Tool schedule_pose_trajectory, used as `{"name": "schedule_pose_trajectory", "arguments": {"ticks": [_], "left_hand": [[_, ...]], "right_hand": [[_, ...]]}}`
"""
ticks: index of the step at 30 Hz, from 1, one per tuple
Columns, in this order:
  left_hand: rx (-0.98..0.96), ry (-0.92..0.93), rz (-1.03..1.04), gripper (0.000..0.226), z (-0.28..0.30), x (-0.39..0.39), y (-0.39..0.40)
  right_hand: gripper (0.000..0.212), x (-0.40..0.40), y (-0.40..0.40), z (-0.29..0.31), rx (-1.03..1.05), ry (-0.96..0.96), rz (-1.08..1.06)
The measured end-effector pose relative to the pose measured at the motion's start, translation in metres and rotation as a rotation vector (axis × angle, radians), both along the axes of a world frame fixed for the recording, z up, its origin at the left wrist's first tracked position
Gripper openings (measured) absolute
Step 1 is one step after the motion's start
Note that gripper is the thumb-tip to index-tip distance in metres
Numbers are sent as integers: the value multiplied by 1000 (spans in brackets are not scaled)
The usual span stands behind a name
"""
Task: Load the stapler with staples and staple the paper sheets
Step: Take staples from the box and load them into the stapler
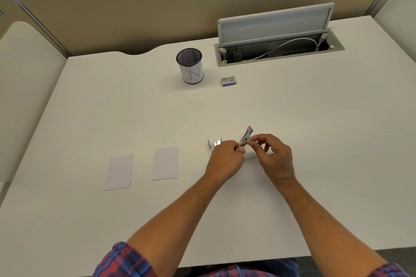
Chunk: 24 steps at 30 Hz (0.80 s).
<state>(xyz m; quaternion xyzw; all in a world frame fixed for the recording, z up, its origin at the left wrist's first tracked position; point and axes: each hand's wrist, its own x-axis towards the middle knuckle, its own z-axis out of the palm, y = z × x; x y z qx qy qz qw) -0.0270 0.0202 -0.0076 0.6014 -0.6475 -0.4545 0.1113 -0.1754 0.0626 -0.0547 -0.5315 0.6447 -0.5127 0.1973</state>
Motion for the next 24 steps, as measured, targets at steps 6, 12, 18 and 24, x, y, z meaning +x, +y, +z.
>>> {"name": "schedule_pose_trajectory", "arguments": {"ticks": [6, 12, 18, 24], "left_hand": [[-157, -348, -101, 20, 18, 5, -8], [-148, -395, -133, 17, 23, 5, -12], [-139, -385, -127, 18, 23, -1, -18], [-122, -357, -107, 18, 21, -7, -24]], "right_hand": [[8, 20, -1, -5, 113, -373, -13], [6, 17, -3, -5, 111, -460, 39], [5, 7, -9, -4, 111, -537, 77], [9, 0, -14, -4, 127, -489, 110]]}}
